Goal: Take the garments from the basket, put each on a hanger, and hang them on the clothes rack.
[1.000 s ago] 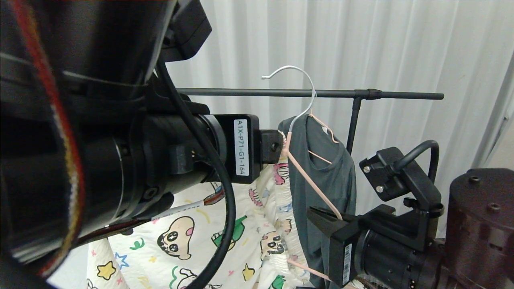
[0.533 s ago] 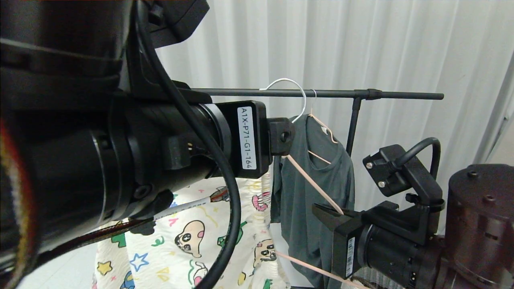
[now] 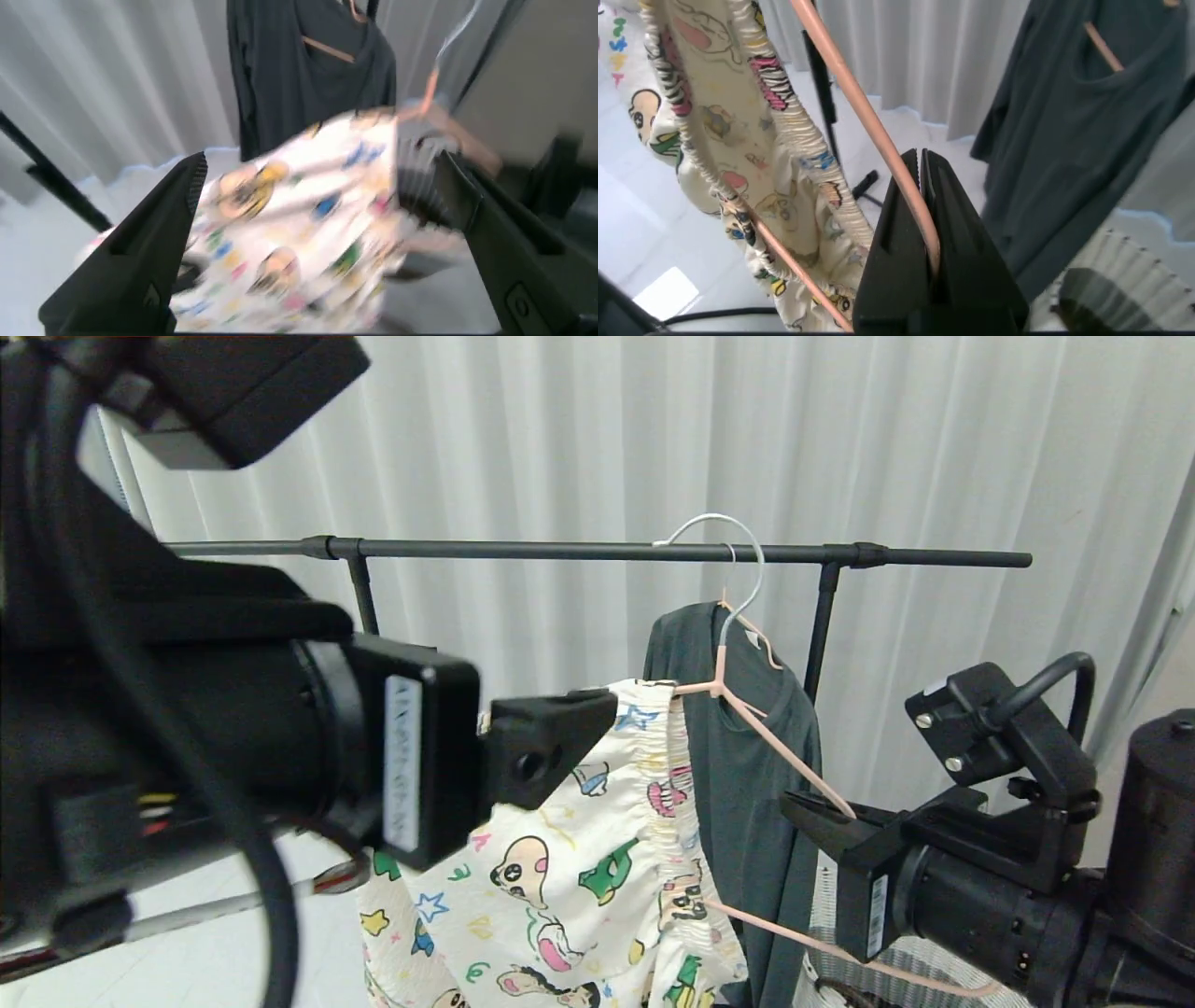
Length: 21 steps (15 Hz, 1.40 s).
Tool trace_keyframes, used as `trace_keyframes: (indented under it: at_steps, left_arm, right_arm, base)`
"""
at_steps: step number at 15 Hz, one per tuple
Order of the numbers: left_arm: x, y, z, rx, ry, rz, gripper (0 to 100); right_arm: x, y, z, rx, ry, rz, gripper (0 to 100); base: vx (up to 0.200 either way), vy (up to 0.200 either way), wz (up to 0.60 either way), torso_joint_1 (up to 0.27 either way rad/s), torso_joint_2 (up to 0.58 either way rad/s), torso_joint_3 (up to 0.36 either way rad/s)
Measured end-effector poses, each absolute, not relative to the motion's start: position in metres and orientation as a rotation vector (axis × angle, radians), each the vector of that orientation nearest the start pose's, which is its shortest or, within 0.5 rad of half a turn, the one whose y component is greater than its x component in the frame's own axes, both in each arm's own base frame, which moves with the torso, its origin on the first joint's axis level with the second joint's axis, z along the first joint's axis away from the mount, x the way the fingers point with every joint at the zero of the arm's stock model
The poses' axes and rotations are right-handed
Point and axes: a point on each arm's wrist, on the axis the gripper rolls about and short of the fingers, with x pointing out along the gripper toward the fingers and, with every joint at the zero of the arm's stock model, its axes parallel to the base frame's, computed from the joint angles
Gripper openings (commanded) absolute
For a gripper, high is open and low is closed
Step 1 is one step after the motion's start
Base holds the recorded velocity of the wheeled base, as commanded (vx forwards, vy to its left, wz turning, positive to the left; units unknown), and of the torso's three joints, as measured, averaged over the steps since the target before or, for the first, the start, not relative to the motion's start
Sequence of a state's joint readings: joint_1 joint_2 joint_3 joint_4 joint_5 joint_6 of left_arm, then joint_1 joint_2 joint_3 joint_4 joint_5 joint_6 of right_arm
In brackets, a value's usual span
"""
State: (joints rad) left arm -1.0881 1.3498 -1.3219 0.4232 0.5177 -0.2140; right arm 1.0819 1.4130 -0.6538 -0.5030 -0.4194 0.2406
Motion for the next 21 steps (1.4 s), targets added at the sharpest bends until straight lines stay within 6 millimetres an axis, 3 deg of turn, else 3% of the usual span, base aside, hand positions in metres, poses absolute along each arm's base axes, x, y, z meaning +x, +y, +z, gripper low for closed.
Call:
trace_keyframes:
  at_steps: [4,6,12,21]
  left_arm:
    - [0.104,-0.124,0.306,0.209,0.411,-0.765,100]
    - [0.105,-0.114,0.302,0.209,0.419,-0.803,100]
    - [0.110,-0.125,0.283,0.250,0.483,-1.086,100]
    - [0.118,-0.138,0.259,0.315,0.565,-1.158,100]
  right_arm:
    - [0.106,0.177,0.199,-0.042,0.174,0.655,0]
    - [0.100,0.170,0.198,-0.072,0.150,0.669,0]
    - [0.078,0.169,0.198,-0.124,0.083,0.778,0]
    - [0.066,0.173,0.199,-0.146,0.043,0.849,0]
  base:
    - [0.000,0.000,0.00,0.000,0.00,0.000]
    - [0.000,0.000,0.00,0.000,0.00,0.000]
    - [0.000,0.000,0.00,0.000,0.00,0.000]
    - [0.000,0.000,0.00,0.000,0.00,0.000]
